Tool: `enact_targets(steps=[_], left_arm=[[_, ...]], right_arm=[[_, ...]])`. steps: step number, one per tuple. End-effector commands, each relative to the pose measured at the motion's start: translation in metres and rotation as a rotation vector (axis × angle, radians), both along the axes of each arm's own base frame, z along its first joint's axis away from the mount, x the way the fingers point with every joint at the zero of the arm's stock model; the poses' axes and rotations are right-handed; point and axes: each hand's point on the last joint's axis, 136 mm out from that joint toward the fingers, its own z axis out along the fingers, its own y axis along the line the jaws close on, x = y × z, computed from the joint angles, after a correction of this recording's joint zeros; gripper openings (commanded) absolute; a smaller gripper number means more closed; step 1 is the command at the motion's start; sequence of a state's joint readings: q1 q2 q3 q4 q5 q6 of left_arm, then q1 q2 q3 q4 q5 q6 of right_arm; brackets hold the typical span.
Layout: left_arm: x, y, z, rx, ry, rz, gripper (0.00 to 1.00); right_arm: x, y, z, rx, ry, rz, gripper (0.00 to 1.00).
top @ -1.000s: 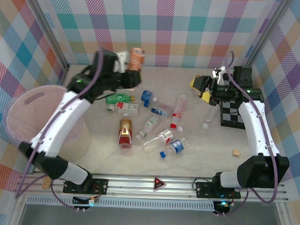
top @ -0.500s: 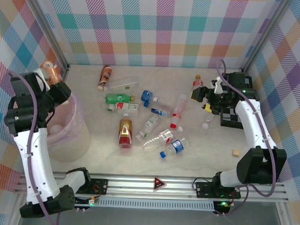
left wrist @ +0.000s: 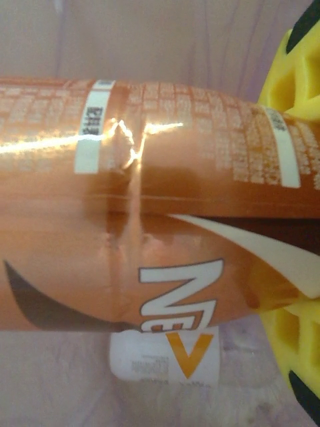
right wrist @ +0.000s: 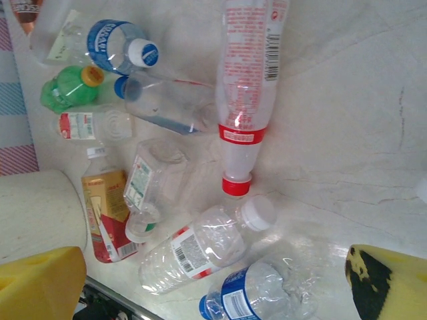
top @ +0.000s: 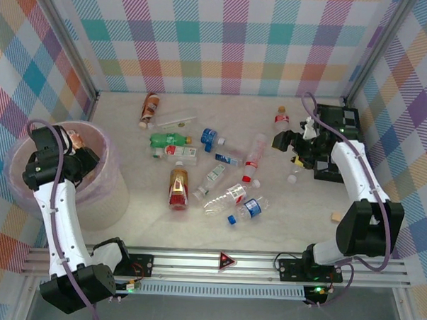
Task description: Put the plastic bottles in the bin
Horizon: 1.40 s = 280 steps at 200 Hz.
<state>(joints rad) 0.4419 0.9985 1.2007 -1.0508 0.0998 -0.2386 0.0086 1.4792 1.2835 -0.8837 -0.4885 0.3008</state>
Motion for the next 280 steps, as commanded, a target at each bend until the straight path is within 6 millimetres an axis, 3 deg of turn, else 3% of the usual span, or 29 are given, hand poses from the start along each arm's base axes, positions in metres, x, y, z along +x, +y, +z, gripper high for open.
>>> enact_targets(steps=[1, 76, 118, 153, 224, 242, 280], left_arm=[[-0.010, 0.015, -0.022, 0.061, 0.082, 0.039, 0.00], [-0.003, 0.022, -0.072, 0.040, 0.169, 0.040, 0.01], [-0.008, 0.021, -0.104, 0.019, 0.209, 0.055, 0.04], [-0.001, 0.014, -0.114, -0.031, 0.217, 0.020, 0.33], [0.001, 0.011, -0.104, -0.029, 0.174, 0.005, 0.88], [0.001, 0.008, -0.099, -0.033, 0.153, -0.003, 0.96], [-0.002, 0.010, -0.075, 0.009, 0.110, 0.000, 1.00]], right_arm=[[0.003, -0.006, -0.012, -0.038, 0.028, -0.027, 0.99], [0.000, -0.011, -0.021, -0.061, 0.037, -0.051, 1.00], [0.000, -0.025, -0.032, -0.111, 0.057, -0.107, 1.00], [0.001, -0.044, -0.045, -0.195, 0.071, -0.172, 1.00], [0.008, -0.072, -0.102, -0.332, 0.169, -0.297, 1.00], [0.011, -0.075, -0.112, -0.349, 0.186, -0.306, 0.99], [0.017, -0.077, -0.133, -0.352, 0.229, -0.331, 1.00]])
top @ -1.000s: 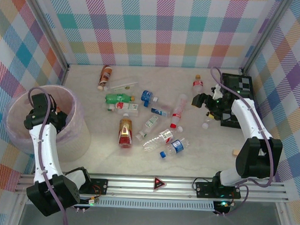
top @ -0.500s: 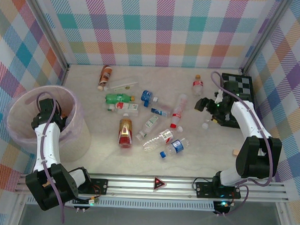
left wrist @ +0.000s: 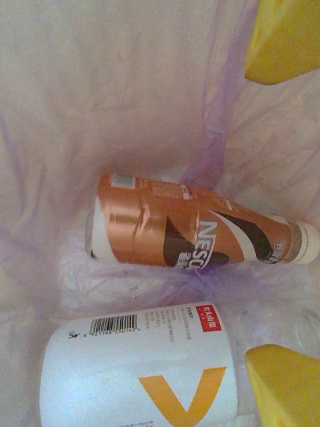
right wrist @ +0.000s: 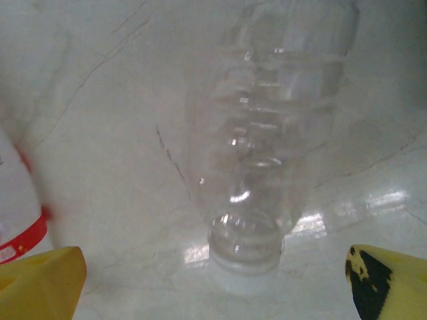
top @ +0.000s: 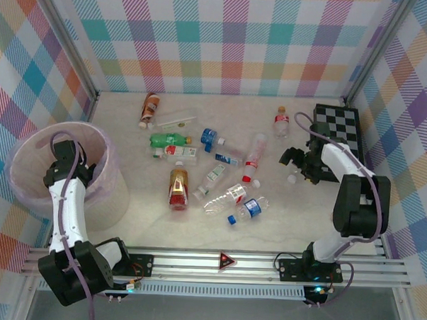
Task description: Put the plastic bottles in the bin
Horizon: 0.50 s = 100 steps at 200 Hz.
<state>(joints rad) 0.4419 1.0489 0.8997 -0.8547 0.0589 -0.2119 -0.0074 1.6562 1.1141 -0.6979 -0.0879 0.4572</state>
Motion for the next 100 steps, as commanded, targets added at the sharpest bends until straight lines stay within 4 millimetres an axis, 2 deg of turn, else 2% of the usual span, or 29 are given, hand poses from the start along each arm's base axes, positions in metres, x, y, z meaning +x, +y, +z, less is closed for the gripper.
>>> enact_targets(steps=[1, 39, 62, 100], left_arm=[[-0.001, 0.003, 0.025, 0.032, -0.051, 0.000, 1.00], [-0.004, 0.003, 0.075, 0.085, -0.120, -0.010, 1.00], [-0.013, 0.004, 0.099, 0.134, -0.141, -0.007, 1.00], [-0.024, -0.001, 0.144, 0.176, -0.212, -0.009, 0.99]], right_arm=[[0.007, -0.008, -0.012, -0.025, 0.009, -0.048, 1.00], [0.015, -0.017, -0.027, -0.077, 0.035, -0.044, 0.99], [0.019, -0.019, -0.034, -0.088, 0.033, -0.057, 0.97], [0.026, -0.019, -0.041, -0.089, 0.032, -0.041, 0.82]])
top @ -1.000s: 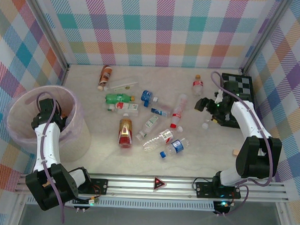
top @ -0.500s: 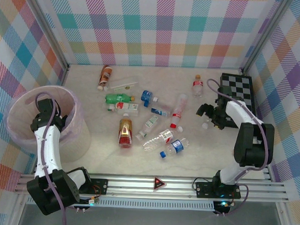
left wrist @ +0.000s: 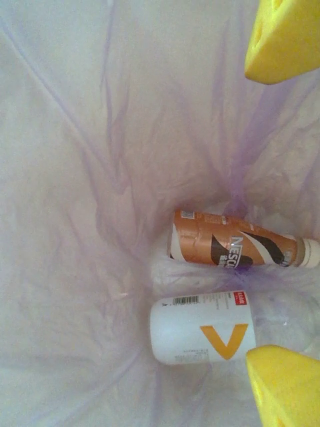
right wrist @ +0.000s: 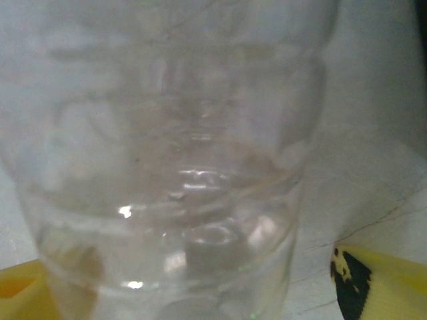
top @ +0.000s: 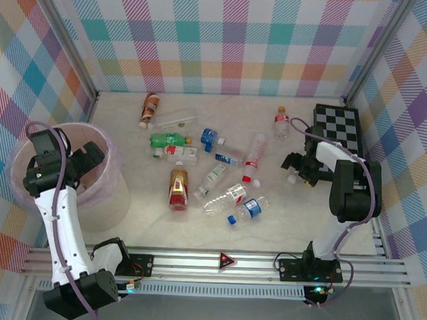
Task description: Put the plastic bottles in the bin
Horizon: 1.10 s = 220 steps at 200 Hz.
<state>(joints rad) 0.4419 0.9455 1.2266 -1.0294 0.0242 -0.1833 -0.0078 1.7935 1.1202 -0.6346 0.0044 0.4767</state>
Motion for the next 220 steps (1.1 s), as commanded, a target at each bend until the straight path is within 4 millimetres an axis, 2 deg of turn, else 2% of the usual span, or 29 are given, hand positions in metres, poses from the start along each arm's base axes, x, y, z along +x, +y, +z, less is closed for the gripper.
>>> enact_targets(steps=[1, 30, 49, 63, 78, 134, 164, 192, 210, 220], left_arm=[[-0.018, -0.005, 0.021, 0.025, -0.001, -0.004, 0.99], [-0.033, -0.015, 0.070, 0.065, -0.114, -0.001, 0.97], [-0.035, -0.035, 0.100, 0.021, -0.245, -0.050, 0.93], [-0.030, -0.054, 0.115, -0.053, -0.327, -0.110, 0.92], [-0.029, -0.064, 0.123, -0.104, -0.386, -0.135, 0.91], [-0.013, -0.088, 0.123, -0.266, -0.486, -0.203, 0.87], [0.005, -0.102, 0.115, -0.312, -0.470, -0.269, 0.86], [0.032, -0.136, 0.101, -0.311, -0.413, -0.389, 0.87], [0.050, -0.169, 0.093, -0.302, -0.384, -0.479, 0.87], [0.059, -0.195, 0.092, -0.297, -0.371, -0.546, 0.87]], right_arm=[[0.018, -0.003, 0.001, -0.004, -0.039, 0.000, 0.82], [0.015, -0.002, 0.001, 0.001, -0.025, 0.010, 0.68], [0.013, 0.001, 0.005, 0.016, -0.034, 0.022, 0.62], [0.013, 0.004, 0.012, 0.032, -0.044, 0.033, 0.58], [0.014, 0.009, 0.023, 0.060, -0.065, 0.047, 0.57], [0.008, 0.028, 0.081, 0.147, -0.186, 0.101, 0.49], [0.001, 0.036, 0.107, 0.181, -0.228, 0.133, 0.46], [-0.007, 0.052, 0.133, 0.237, -0.280, 0.198, 0.44], [-0.013, 0.073, 0.155, 0.303, -0.336, 0.276, 0.44], [-0.016, 0.087, 0.170, 0.346, -0.382, 0.332, 0.43]])
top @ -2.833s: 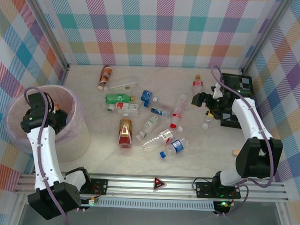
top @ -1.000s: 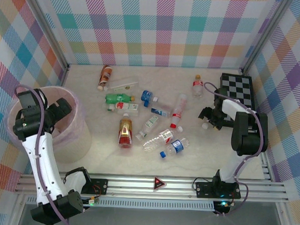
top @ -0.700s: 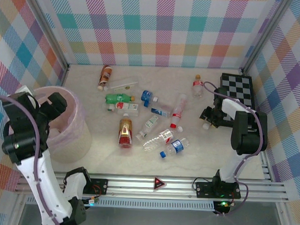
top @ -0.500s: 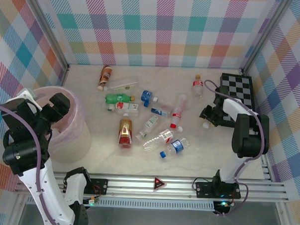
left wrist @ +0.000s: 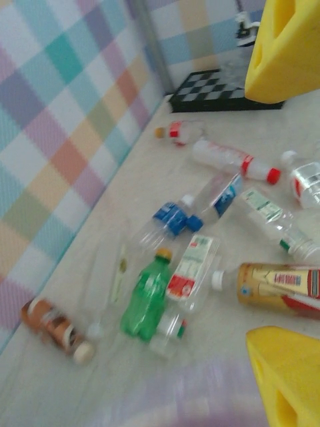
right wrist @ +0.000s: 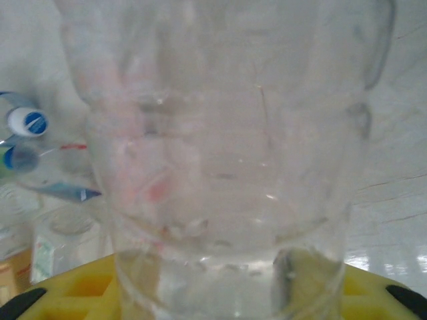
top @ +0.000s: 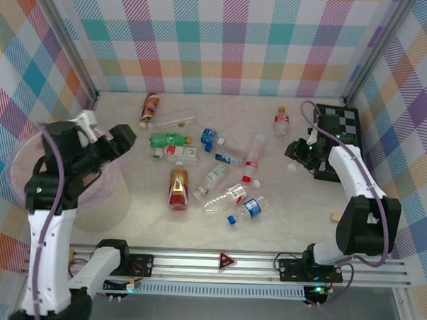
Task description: Put the plastic bottles in the bin
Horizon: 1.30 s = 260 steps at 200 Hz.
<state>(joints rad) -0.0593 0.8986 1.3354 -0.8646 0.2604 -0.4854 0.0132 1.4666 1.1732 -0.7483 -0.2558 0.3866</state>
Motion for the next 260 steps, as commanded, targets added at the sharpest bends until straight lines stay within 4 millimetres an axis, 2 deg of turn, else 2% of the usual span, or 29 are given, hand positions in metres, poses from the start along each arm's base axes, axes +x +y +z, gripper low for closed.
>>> enact_targets(steps=[1, 31, 48, 79, 98, 133, 138, 175, 213, 244, 260], left_arm=[[0.029, -0.034, 0.003, 0.029, -0.041, -0.049, 0.87], [0.045, -0.116, 0.011, -0.068, -0.072, -0.259, 0.92], [0.049, -0.148, 0.013, -0.090, -0.079, -0.325, 0.93], [0.056, -0.193, 0.010, -0.142, -0.071, -0.419, 1.00], [0.056, -0.221, 0.006, -0.179, -0.062, -0.478, 1.00], [0.058, -0.258, -0.012, -0.203, -0.020, -0.527, 1.00], [0.061, -0.264, -0.008, -0.224, -0.040, -0.535, 1.00], [0.063, -0.287, -0.016, -0.244, -0.028, -0.560, 0.95], [0.068, -0.298, -0.024, -0.266, -0.013, -0.570, 0.81], [0.070, -0.297, -0.030, -0.253, -0.004, -0.556, 0.64], [0.069, -0.294, -0.029, -0.243, -0.007, -0.549, 0.62]], right_arm=[[-0.011, 0.038, 0.045, 0.114, -0.109, 0.160, 0.43], [-0.033, 0.096, 0.089, 0.137, -0.309, 0.463, 0.40], [-0.046, 0.123, 0.100, 0.102, -0.366, 0.589, 0.41], [-0.064, 0.167, 0.123, 0.185, -0.456, 0.719, 0.42], [-0.069, 0.181, 0.130, 0.227, -0.452, 0.749, 0.42], [-0.080, 0.198, 0.143, 0.280, -0.482, 0.806, 0.42], [-0.082, 0.200, 0.147, 0.295, -0.492, 0.813, 0.42], [-0.087, 0.208, 0.152, 0.347, -0.495, 0.830, 0.43], [-0.083, 0.212, 0.153, 0.361, -0.509, 0.827, 0.43], [-0.077, 0.214, 0.147, 0.351, -0.494, 0.821, 0.45], [-0.075, 0.213, 0.143, 0.338, -0.487, 0.812, 0.49]])
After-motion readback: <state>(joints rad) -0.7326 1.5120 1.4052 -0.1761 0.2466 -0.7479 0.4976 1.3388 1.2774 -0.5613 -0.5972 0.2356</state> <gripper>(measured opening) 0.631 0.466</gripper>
